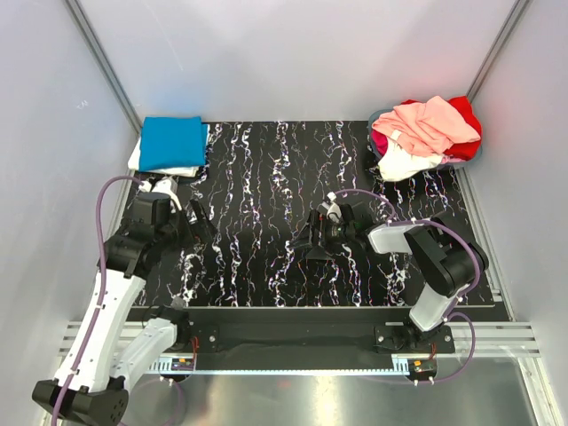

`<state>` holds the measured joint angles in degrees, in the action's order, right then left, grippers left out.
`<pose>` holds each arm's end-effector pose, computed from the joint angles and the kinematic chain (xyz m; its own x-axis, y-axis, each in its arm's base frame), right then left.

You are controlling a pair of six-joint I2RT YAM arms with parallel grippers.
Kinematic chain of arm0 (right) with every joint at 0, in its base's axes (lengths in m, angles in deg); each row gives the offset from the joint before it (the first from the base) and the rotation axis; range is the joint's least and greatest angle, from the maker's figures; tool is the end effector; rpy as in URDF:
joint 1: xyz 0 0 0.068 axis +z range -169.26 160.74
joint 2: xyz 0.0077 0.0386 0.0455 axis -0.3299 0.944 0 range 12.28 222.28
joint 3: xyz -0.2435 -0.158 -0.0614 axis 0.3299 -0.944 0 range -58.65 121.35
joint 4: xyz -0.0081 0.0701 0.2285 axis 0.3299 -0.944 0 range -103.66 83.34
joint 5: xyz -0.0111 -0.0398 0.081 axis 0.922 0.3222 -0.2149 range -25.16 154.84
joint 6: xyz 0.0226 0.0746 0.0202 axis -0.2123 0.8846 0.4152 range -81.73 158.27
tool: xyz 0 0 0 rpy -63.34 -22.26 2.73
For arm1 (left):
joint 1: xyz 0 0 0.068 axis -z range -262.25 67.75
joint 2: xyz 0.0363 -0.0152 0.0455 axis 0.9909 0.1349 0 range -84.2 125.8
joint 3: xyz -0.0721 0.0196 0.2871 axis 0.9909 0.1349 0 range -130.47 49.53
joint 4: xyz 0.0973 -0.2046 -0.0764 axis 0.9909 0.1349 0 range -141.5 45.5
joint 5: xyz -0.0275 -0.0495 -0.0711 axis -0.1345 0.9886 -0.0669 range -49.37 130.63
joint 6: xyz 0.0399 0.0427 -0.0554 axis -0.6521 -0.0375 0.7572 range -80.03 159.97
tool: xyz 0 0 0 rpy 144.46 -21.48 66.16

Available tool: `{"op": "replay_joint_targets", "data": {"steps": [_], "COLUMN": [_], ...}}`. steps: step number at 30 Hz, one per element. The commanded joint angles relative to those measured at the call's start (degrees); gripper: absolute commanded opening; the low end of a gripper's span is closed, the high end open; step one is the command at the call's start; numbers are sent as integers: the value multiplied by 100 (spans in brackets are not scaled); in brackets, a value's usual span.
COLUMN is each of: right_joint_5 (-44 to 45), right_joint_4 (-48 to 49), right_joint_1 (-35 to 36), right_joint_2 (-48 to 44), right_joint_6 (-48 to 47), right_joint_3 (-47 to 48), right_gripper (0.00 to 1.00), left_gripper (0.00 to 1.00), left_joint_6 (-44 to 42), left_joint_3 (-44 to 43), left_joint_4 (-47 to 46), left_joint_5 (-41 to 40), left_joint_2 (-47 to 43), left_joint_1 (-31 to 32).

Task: Fold and stack the t-shirts
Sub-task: Grab the tshirt from the pile

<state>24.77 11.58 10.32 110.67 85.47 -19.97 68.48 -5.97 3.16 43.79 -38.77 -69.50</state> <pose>0.2568 0.1973 0.1541 -0.9763 0.0914 -0.1964 -0.1192 0.5304 0.8394 0.1227 -0.0317 0.3160 -0.7251 -0.3245 -0.6073 -0.0995 0.9221 -0.3739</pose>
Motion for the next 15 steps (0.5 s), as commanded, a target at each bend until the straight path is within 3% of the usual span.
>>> {"op": "replay_joint_targets", "data": {"steps": [1,4,8,12,13,15], "right_joint_5": [-27,-18,8,482,779,1420], "right_joint_4": [119,118,75,-600,-846,-2257], "right_joint_1": [56,56,56,56,48,39], "right_joint_2": [-57,-83,-144,-784,-1195,-1610], "right_joint_6": [-62,-53,-62,-123,-184,-579], "right_joint_3": [87,87,61,122,227,1007], "right_gripper": [100,100,100,100,100,100], "left_gripper": [99,99,99,99,99,99], "left_joint_6": [92,-300,-697,-672,-576,-680], "left_joint_3": [57,346,653,646,611,288], "left_joint_4": [81,-497,-1464,-1615,-1581,-1125], "left_joint_5": [-783,-47,562,292,-179,-498], "left_joint_2": [19,-297,-1506,-1845,-1819,-1337], "left_joint_1": [17,17,8,17,8,8]}}
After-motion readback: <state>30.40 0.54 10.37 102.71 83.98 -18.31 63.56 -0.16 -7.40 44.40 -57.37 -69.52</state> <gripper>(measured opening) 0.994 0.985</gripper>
